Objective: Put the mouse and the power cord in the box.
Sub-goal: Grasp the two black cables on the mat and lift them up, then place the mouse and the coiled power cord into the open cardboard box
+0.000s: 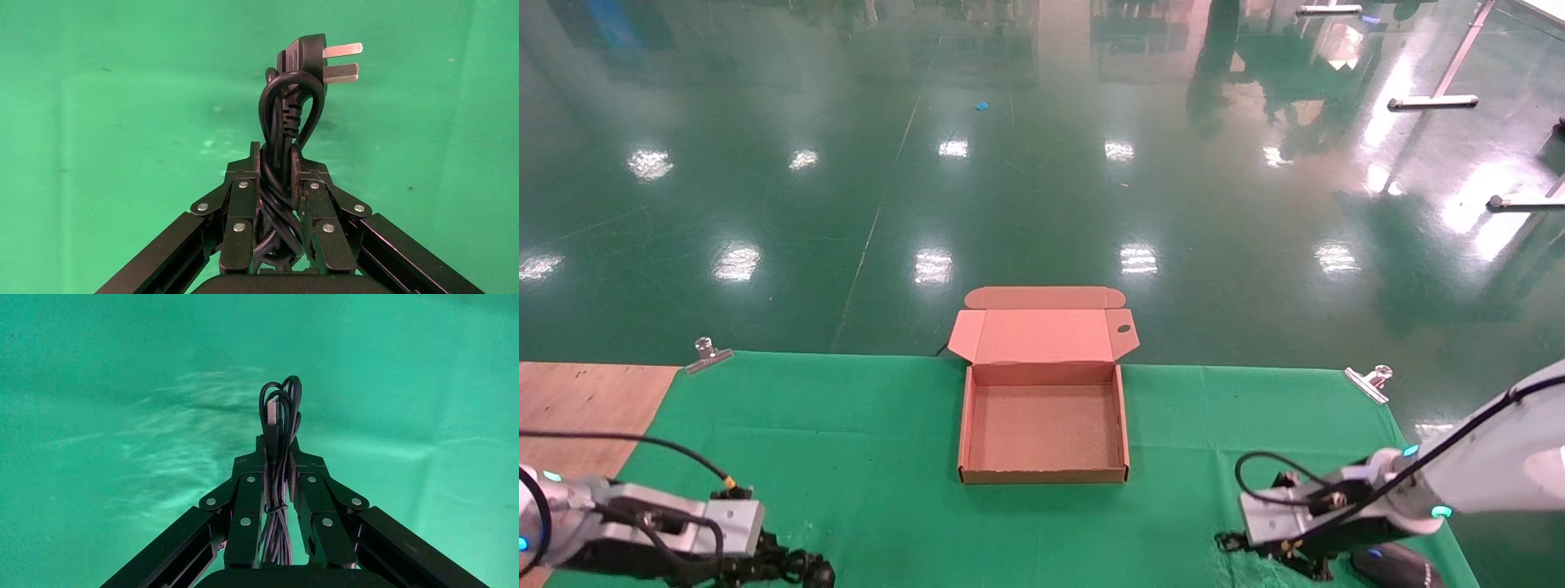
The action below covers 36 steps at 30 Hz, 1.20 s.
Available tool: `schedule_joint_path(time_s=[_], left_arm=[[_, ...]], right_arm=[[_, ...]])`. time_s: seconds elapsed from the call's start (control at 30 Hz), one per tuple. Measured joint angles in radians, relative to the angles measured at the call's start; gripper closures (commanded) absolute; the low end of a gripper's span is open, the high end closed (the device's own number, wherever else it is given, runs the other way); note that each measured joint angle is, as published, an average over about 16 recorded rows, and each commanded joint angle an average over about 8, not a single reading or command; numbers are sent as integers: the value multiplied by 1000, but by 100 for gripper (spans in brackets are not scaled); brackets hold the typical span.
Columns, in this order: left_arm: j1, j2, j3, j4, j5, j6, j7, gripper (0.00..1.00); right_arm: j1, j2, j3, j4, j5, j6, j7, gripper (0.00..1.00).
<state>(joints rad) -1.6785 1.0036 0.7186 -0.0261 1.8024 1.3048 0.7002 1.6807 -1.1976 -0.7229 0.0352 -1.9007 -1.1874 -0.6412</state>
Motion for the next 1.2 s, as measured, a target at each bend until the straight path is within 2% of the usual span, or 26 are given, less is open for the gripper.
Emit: schedule_joint_path(time_s=[0.3,0.6,0.87,1.2], left_arm=[[-118,22,2,-46,3,61,-11,100],[-226,109,-4,-94,-6,80,-41,100],[-277,208,-22,-92,-30,22,-52,100],[-267,301,-43,-59,-56,-155,-20,100]], right_arm=[[126,7,8,48,12,-93,-1,100],[250,-42,16,121,22,-148,48,100],[287,-124,19,185,45,-104,116,100],[252,-169,-24,286,106,5,200,100]])
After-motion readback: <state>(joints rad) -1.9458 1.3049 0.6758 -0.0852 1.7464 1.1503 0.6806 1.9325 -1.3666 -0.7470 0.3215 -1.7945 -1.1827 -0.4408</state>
